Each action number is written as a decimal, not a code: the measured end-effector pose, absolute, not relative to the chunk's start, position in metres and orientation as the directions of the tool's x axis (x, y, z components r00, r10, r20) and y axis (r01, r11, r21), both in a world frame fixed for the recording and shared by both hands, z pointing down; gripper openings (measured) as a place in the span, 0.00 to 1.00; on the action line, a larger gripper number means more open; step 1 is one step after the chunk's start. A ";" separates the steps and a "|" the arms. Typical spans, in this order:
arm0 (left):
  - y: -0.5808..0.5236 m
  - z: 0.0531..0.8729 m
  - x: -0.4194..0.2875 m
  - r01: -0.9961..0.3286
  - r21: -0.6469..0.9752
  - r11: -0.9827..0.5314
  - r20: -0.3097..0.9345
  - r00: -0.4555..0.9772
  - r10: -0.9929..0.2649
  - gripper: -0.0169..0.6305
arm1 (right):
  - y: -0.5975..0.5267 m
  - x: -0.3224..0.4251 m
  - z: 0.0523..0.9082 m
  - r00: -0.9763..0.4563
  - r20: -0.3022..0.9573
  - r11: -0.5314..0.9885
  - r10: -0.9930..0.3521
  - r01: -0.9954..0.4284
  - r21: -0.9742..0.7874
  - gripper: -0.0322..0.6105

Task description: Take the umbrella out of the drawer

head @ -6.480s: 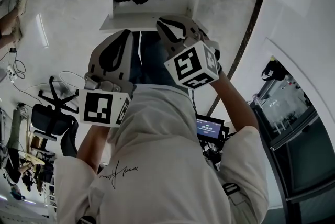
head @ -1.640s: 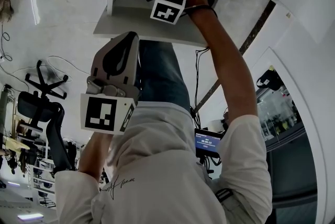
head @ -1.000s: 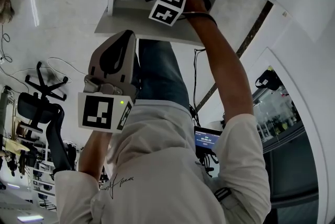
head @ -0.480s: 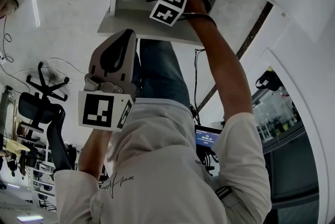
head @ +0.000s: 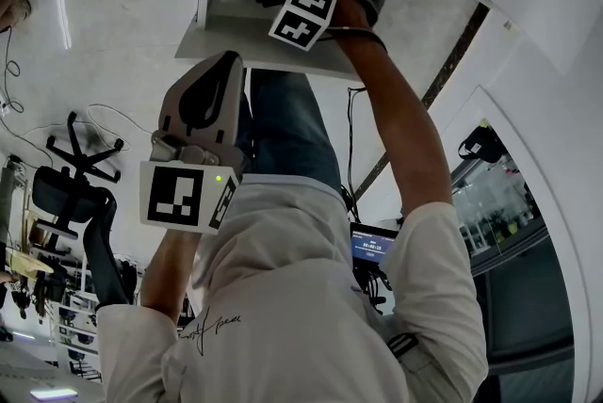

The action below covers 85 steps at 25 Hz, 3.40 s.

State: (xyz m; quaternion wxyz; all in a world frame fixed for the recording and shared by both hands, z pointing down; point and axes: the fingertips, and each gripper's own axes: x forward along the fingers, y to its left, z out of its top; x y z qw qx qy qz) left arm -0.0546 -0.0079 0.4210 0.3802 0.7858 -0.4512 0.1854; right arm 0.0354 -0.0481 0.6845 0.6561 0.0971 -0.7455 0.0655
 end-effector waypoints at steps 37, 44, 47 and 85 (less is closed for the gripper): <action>-0.008 0.400 -0.053 -0.850 0.430 -0.305 0.613 0.523 -0.593 0.05 | -0.048 0.041 0.650 -0.145 0.986 0.948 -0.087 -0.315 0.037 0.42; -0.006 0.398 -0.056 -0.848 0.434 -0.303 0.605 0.524 -0.599 0.05 | -0.044 0.043 0.645 -0.140 0.986 0.947 -0.092 -0.318 0.043 0.42; -0.005 0.398 -0.057 -0.846 0.442 -0.297 0.604 0.526 -0.598 0.05 | -0.045 0.044 0.642 -0.143 0.985 0.943 -0.095 -0.330 0.043 0.42; -0.014 0.376 -0.063 -0.843 0.449 -0.297 0.570 0.526 -0.631 0.05 | -0.042 0.039 0.599 -0.196 0.970 0.924 -0.145 -0.378 0.062 0.42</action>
